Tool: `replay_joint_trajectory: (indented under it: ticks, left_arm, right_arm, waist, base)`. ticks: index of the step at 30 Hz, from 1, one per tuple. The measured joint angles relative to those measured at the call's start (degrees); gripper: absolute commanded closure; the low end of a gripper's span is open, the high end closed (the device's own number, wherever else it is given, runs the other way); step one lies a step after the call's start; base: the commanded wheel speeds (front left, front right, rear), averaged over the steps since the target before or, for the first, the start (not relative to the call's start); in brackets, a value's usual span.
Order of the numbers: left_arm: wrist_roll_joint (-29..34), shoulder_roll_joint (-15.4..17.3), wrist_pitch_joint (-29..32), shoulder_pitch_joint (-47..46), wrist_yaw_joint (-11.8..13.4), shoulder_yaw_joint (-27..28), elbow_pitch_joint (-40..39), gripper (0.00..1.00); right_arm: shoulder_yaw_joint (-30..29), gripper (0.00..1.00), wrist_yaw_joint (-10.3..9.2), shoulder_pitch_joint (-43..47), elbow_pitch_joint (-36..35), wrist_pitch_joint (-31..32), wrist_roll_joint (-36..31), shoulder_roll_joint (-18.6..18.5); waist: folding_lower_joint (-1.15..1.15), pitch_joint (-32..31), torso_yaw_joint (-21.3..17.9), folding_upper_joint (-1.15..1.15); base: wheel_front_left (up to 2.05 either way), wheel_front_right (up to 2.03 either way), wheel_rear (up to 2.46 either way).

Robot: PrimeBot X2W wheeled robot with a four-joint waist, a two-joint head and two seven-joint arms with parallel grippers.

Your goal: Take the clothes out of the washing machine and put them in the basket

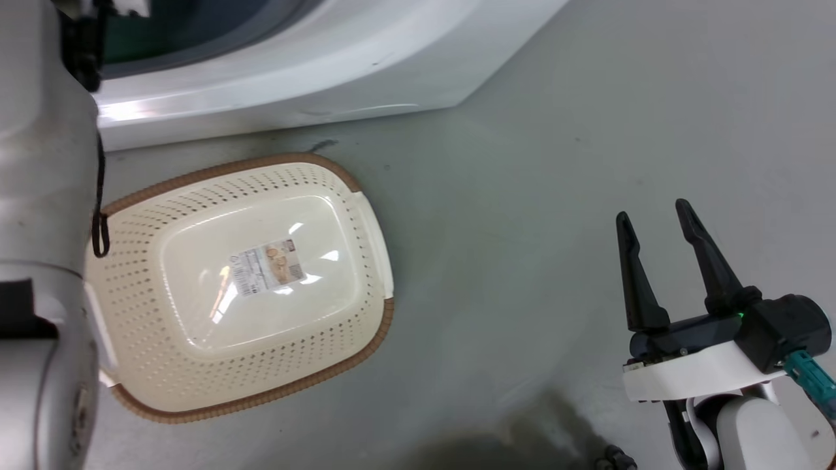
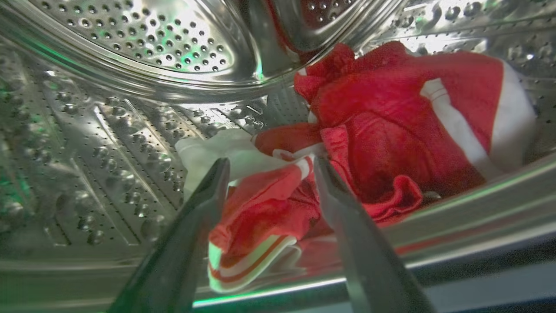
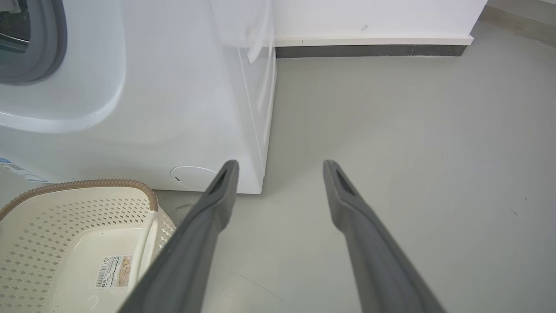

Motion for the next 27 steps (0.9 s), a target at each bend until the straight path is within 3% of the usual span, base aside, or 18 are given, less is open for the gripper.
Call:
replay_joint_trajectory:
  ticks: [14, 20, 21, 22, 23, 27]
  left_arm:
    - [1.9, 6.7, 16.5, -9.1, 0.5, -1.9, 4.2, 0.0]
    - [2.3, 7.9, 25.0, -10.7, 1.7, -2.6, 4.3, 0.0]
    - [2.3, 8.1, 26.2, -10.8, 2.0, -2.8, 4.1, 0.51]
    - [2.4, 8.2, 27.0, -10.9, 2.2, -2.8, 3.8, 0.8]
    - [2.4, 8.2, 28.1, -10.9, 2.4, -2.9, 3.5, 1.0]
    - [2.3, 8.5, 30.0, -10.2, 3.2, -3.1, 1.2, 1.0]
  right_arm:
    - [2.9, 0.0, 0.0, -2.5, 2.5, -1.6, 2.7, 0.0]
    - [4.2, 0.0, 0.0, -3.1, 3.0, -2.1, 3.6, 0.0]
    - [4.3, 0.0, 0.0, -3.2, 3.1, -2.1, 3.8, 0.0]
    - [4.4, 0.0, 0.0, -3.2, 3.2, -2.1, 3.9, 0.0]
    - [4.5, 0.0, 0.0, -3.2, 3.3, -2.2, 4.0, 0.0]
    - [4.9, 0.0, 0.0, -3.6, 3.7, -2.3, 4.3, 0.0]
  waist:
    - [0.0, 5.4, -4.9, 0.0]
    - [0.0, 6.3, -5.8, 0.0]
    - [0.0, 6.3, -5.9, 0.0]
    - [0.0, 6.4, -6.0, 0.0]
    - [0.0, 6.4, -6.1, 0.0]
    - [0.0, 6.4, -6.2, 0.0]
  base:
    - [0.0, 0.0, 0.0]
    - [0.0, 0.0, 0.0]
    - [0.0, 0.0, 0.0]
    - [0.0, 0.0, 0.0]
    - [0.0, 0.0, 0.0]
    - [0.0, 0.0, 0.0]
